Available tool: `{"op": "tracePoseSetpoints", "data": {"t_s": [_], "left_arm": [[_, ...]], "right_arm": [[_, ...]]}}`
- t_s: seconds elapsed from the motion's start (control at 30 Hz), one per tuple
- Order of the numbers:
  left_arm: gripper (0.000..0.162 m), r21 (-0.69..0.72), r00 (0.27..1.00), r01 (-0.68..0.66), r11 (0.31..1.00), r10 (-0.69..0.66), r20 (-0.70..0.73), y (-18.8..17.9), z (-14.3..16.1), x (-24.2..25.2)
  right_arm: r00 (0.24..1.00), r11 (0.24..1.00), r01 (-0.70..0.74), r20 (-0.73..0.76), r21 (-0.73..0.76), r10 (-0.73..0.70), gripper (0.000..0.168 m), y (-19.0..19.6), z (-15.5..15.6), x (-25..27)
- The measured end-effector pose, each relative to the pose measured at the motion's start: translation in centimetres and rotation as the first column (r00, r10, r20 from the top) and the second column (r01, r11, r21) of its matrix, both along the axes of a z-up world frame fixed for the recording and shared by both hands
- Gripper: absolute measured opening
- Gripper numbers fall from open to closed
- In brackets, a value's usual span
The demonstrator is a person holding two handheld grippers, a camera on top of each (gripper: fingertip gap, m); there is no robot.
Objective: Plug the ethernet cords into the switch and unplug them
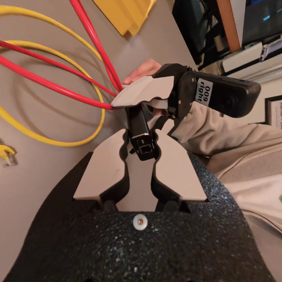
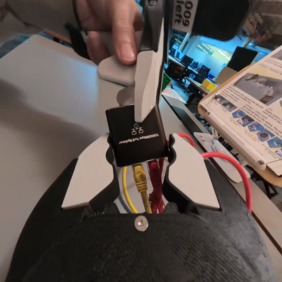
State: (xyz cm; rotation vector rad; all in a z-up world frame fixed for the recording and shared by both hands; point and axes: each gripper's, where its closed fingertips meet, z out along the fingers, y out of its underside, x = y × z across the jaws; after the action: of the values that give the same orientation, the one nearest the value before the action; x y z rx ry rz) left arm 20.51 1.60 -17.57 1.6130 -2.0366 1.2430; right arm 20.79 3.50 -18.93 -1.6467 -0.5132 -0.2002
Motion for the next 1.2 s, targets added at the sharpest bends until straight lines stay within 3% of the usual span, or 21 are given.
{"op": "tracePoseSetpoints", "data": {"t_s": [0.13,0.23,0.37,0.47,0.53,0.6,0.7,0.77,0.8,0.9,1.2], "left_arm": [[0.033,0.049,0.999,-0.041,0.998,0.039,0.033,0.1,-0.9,-0.3],[0.027,0.016,0.996,-0.062,0.998,0.061,0.065,-0.4,-1.9,-0.3],[0.025,-0.242,0.994,-0.073,0.967,0.089,0.056,0.0,-1.8,-0.6],[0.025,-0.433,0.993,-0.071,0.899,0.105,0.054,1.2,-1.4,-1.0],[0.025,-0.493,0.993,-0.053,0.868,0.096,0.063,1.6,-1.3,-1.5],[0.025,-0.523,0.993,-0.056,0.850,0.102,0.059,1.7,-1.2,-1.6],[0.025,-0.533,0.993,-0.034,0.846,0.090,0.078,1.7,-1.0,-1.7],[0.025,-0.520,0.995,-0.025,0.854,0.073,0.072,1.6,-1.2,-1.8],[0.025,-0.508,0.996,-0.018,0.861,0.061,0.069,1.5,-1.4,-1.9],[0.025,-0.510,0.996,0.018,0.860,0.027,0.081,0.9,-1.4,-2.1],[0.026,-0.468,0.997,0.068,0.881,-0.044,0.063,-0.8,-2.1,-2.4]], "right_arm": [[0.998,0.999,0.033,0.058,-0.026,-0.032,0.071,0.1,-0.4,0.2],[0.996,0.999,0.031,0.085,-0.034,-0.028,0.071,0.2,-0.9,0.1],[0.997,0.997,-0.073,0.004,0.010,0.073,0.070,-0.3,-0.3,-0.8],[0.988,0.991,-0.130,-0.080,-0.003,0.130,0.079,-0.6,-0.2,-1.1],[0.994,0.993,-0.108,-0.010,-0.041,0.107,0.058,-0.7,-0.9,-0.1],[0.992,0.993,-0.116,0.058,0.002,0.115,0.055,-0.8,-0.6,-0.1],[0.988,0.989,-0.145,0.067,0.039,0.142,0.054,-0.9,0.0,-0.5],[0.990,0.981,-0.138,0.021,0.140,0.136,0.075,-1.0,1.5,-0.4],[0.987,0.973,-0.159,-0.010,0.169,0.162,0.070,-1.2,2.1,-0.6],[0.961,0.960,-0.255,-0.083,0.113,0.265,0.068,-1.7,1.5,-1.6],[0.960,0.961,-0.278,-0.021,0.009,0.278,0.074,-1.2,-1.0,-2.6]]}}
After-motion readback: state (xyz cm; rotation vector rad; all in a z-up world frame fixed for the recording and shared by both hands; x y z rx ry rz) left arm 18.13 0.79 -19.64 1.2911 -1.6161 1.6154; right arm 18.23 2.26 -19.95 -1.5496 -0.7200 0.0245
